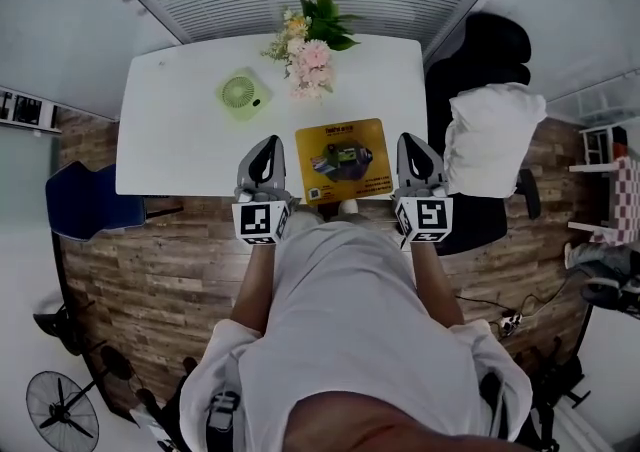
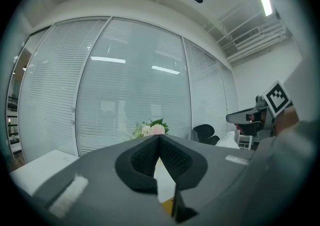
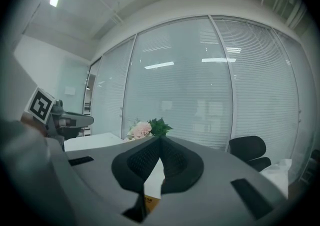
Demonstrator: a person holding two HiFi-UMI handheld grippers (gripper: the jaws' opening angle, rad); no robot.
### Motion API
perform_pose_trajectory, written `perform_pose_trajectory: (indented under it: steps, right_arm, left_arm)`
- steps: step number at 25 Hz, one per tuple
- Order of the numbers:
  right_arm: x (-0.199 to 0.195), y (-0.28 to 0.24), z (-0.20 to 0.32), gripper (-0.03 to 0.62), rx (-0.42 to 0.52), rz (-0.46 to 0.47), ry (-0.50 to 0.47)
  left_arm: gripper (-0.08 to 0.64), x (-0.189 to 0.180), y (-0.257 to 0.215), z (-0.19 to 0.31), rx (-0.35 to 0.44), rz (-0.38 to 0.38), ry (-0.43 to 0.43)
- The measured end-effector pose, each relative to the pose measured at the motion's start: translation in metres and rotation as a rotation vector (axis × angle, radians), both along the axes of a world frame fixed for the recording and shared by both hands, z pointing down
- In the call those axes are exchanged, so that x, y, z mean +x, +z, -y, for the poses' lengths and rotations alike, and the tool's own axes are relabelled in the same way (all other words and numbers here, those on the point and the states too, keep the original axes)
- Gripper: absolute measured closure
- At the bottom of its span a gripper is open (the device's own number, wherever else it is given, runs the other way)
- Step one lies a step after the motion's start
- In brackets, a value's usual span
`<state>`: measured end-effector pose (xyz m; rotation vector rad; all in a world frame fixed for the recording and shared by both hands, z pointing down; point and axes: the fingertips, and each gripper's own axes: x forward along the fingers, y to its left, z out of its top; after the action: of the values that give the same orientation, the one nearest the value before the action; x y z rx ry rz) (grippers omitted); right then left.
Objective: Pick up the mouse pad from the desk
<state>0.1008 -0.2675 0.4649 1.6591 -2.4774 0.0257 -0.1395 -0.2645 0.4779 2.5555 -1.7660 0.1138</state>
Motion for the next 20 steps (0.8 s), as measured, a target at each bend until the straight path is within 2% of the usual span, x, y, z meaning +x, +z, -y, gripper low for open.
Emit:
perform_pose_trajectory:
  steps: [8,12,16,20]
  right_arm:
    - [-0.006,0.047,0.023,0.591,-0.053,-0.063,0.018]
    - [-0.001,0.087,0.034,0.591,-0.116,-0.07,0.024]
    - [-0.001,0.146,0.041,0.591,-0.263,-0.064,0.023]
    - [0.008,0.213,0.039,0.591,-0.486,-0.062,0.065]
  left_arm:
    - [0.561,0.007,0.073,0.032,-0.088,0.073,0.008]
    - [0.561,0.017,0.113,0.041,-0.167,0.057,0.035]
    - [0.561,0.015,0.165,0.047,-0.362,-0.018,0.014]
    - [0.561,0.011,0.225,0.044,-0.589,-0.044,-0.014]
